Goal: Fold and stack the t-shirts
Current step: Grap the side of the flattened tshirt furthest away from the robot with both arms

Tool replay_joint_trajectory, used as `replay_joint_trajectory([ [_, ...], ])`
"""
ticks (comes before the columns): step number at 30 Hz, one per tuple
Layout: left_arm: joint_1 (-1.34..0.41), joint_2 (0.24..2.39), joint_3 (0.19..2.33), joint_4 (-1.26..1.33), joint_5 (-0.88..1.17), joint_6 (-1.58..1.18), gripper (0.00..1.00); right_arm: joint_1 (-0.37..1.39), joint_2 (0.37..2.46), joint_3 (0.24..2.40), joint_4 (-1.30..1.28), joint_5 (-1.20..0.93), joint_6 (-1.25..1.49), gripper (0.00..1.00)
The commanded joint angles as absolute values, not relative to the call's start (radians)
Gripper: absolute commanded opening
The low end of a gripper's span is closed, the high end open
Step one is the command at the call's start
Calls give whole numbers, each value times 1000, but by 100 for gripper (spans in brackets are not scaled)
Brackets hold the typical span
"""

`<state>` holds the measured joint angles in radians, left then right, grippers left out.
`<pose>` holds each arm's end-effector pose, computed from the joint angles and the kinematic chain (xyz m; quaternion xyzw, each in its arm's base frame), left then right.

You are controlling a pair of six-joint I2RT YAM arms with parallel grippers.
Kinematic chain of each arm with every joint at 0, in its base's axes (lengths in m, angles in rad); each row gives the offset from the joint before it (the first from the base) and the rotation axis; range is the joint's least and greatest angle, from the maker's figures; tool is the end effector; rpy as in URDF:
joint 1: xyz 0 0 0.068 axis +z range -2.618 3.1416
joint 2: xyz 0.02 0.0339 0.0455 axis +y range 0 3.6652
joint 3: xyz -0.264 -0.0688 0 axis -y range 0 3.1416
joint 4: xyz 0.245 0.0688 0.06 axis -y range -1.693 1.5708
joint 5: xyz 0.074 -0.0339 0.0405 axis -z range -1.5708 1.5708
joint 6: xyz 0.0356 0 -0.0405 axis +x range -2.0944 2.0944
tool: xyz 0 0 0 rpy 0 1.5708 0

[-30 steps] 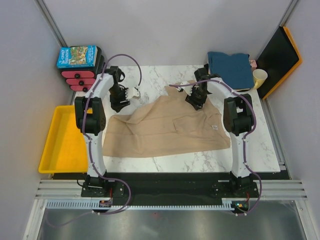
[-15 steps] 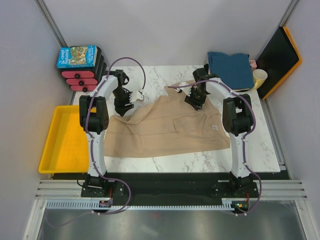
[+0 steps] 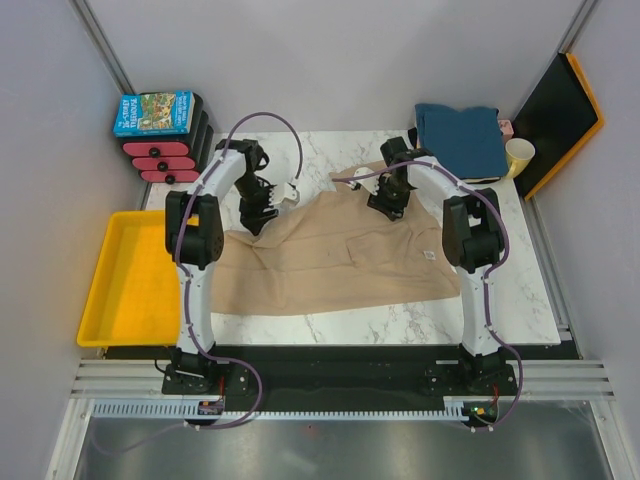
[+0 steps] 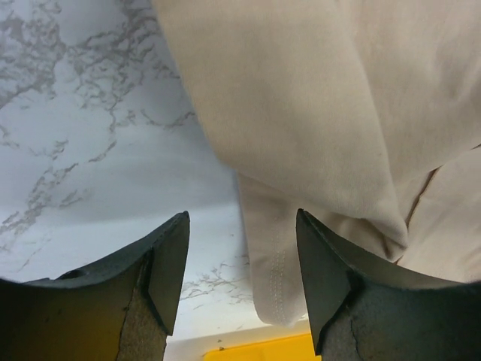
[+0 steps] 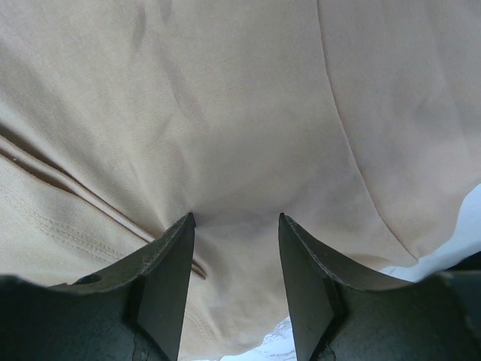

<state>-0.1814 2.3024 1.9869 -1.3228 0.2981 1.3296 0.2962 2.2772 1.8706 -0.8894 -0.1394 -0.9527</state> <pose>0.4315 -0.0898 0.1832 0.6740 0.7229 -0.1427 0.0526 0.4479 0.1418 0.1674 -0.5855 0.7961 0.0213 0.1516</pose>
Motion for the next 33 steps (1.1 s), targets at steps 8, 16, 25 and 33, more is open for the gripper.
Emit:
replay_joint_trajectory([
  [8, -204, 2353, 1976, -1405, 334, 1347, 66, 307, 2309, 1878, -917, -135, -971, 56],
  [16, -204, 2361, 1973, -1405, 327, 1338, 29, 311, 2309, 1884, -914, -127, -979, 56],
  [25, -196, 2323, 1980, -1394, 308, 1293, 2, 311, 2306, 1878, -916, -120, -989, 55],
  [33, -170, 2201, 2019, -1325, 282, 1212, 2, 316, 2304, 1847, -914, -97, -1000, 55],
])
